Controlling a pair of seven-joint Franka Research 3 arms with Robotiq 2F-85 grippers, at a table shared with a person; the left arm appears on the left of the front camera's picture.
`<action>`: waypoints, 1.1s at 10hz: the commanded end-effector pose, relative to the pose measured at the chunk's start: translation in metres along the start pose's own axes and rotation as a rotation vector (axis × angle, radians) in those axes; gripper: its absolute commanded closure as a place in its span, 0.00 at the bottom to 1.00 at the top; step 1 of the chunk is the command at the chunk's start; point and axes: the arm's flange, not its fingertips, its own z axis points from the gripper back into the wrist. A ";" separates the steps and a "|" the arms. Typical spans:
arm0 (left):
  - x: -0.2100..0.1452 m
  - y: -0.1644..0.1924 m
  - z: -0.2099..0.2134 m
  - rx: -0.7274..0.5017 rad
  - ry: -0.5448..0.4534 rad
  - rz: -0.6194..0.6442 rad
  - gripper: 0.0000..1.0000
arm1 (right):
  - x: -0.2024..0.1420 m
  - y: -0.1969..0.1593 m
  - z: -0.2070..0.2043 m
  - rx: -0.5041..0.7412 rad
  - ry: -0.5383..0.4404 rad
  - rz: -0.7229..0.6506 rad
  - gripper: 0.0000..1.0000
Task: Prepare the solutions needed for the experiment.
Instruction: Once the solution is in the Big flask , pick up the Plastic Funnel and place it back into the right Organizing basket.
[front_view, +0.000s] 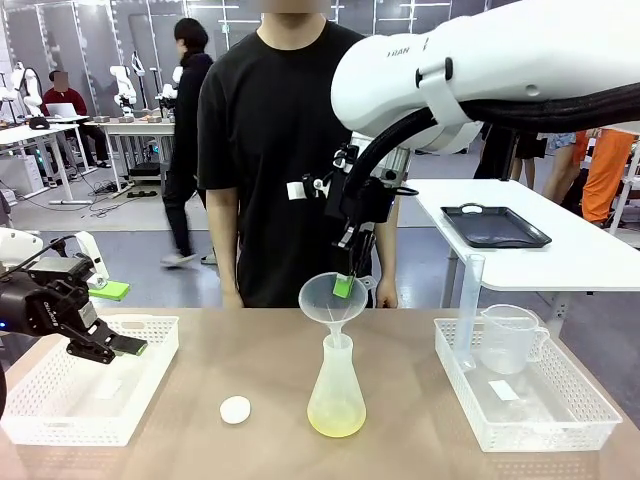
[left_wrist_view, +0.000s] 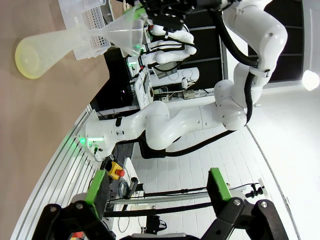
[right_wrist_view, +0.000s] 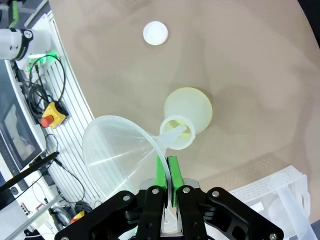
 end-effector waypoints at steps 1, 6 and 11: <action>0.001 -0.004 -0.001 -0.003 -0.002 -0.002 0.00 | -0.016 0.019 0.016 0.006 -0.046 0.018 1.00; 0.001 -0.004 -0.001 -0.003 -0.002 -0.002 0.00 | -0.027 0.026 0.056 -0.068 -0.094 -0.002 1.00; 0.001 -0.004 -0.001 -0.003 -0.002 -0.002 0.00 | -0.116 -0.024 0.107 -0.012 -0.165 -0.201 1.00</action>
